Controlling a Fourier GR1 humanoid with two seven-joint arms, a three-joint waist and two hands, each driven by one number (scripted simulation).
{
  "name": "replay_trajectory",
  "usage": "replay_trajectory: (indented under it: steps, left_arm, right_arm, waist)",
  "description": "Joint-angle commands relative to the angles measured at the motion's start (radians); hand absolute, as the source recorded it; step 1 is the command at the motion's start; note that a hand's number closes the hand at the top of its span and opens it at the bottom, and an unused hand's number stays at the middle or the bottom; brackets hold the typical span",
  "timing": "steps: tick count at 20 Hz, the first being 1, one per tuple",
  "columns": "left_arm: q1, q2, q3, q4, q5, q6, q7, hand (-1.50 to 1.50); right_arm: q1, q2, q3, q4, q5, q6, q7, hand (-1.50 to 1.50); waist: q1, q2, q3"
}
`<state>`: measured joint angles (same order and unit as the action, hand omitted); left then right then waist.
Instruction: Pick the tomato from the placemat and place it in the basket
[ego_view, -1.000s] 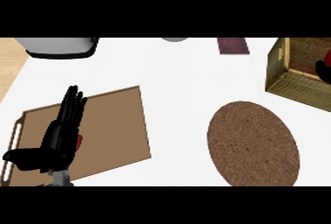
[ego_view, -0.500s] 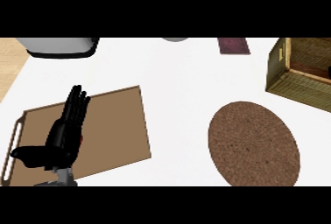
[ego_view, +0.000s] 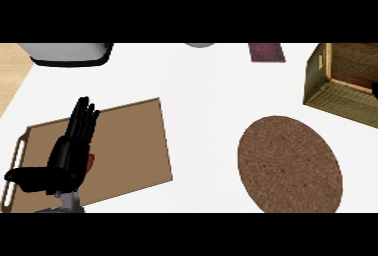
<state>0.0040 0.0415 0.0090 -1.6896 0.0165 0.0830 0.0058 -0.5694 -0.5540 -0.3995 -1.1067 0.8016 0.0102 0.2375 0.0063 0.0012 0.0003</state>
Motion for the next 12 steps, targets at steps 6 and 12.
replay_trajectory:
  steps: [6, 12]
  left_arm:
    - [-0.011, 0.002, -0.009, -0.032, -0.012, 0.004, 0.04, 0.0]
    - [-0.012, -0.017, -0.011, 0.011, -0.001, 0.001, 0.017, 0.0]
  right_arm:
    - [-0.038, -0.015, -0.023, 0.244, -0.017, -0.134, -0.087, 1.5]
    - [-0.092, -0.094, -0.027, 0.355, -0.034, -0.09, -0.098, -1.5]
  waist:
    - [0.004, 0.001, 0.0]
    - [0.005, 0.001, 0.0]
